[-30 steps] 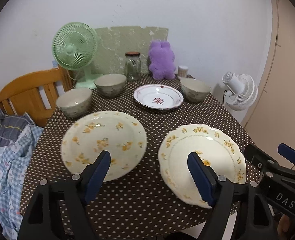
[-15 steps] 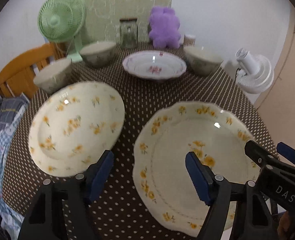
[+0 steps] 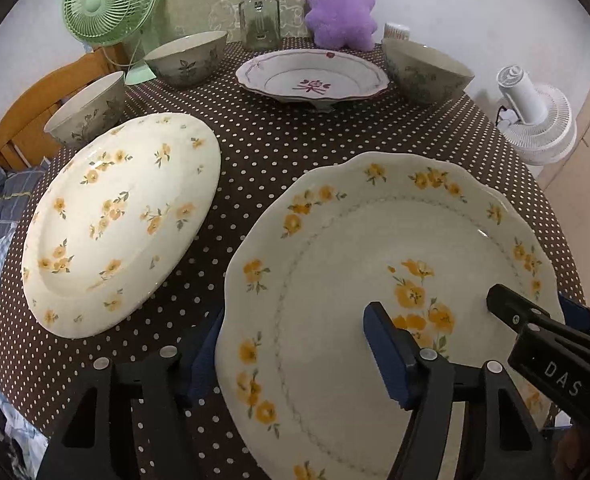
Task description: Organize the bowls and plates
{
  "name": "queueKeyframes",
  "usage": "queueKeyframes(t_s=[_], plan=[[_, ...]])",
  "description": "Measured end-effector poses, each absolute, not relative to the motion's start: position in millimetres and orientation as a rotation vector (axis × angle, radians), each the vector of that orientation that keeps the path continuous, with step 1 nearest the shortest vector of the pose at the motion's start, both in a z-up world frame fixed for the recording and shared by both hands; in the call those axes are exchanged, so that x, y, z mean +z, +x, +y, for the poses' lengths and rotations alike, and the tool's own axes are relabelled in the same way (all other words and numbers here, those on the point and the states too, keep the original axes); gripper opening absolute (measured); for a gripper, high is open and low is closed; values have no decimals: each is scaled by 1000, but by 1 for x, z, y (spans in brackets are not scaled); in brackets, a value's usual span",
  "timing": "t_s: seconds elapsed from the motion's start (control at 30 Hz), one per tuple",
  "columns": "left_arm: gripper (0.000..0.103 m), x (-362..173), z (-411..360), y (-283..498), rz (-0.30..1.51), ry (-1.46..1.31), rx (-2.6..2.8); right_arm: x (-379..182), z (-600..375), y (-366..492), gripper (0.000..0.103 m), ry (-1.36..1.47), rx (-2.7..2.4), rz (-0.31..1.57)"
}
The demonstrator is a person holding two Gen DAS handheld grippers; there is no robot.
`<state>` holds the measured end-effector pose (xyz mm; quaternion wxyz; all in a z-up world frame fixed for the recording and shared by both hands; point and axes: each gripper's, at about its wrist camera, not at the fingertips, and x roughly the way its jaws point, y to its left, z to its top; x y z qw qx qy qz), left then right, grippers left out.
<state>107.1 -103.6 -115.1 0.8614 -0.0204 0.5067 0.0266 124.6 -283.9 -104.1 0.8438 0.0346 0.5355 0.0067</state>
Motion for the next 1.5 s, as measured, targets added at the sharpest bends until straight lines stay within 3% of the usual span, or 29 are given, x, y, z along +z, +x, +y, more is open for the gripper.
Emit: queueKeyframes(t_s=[0.17, 1.27, 1.4, 1.5], plan=[[69, -115, -105, 112, 1065, -44, 64, -104, -274, 133, 60, 67, 75, 1138], [70, -116, -102, 175, 1070, -61, 128, -101, -266, 195, 60, 53, 113, 1153], [82, -110, -106, 170, 1061, -46, 127, -99, -266, 194, 60, 43, 123, 1144], [84, -104, -108, 164, 1051, -36, 141, -96, -266, 191, 61, 34, 129, 1137]])
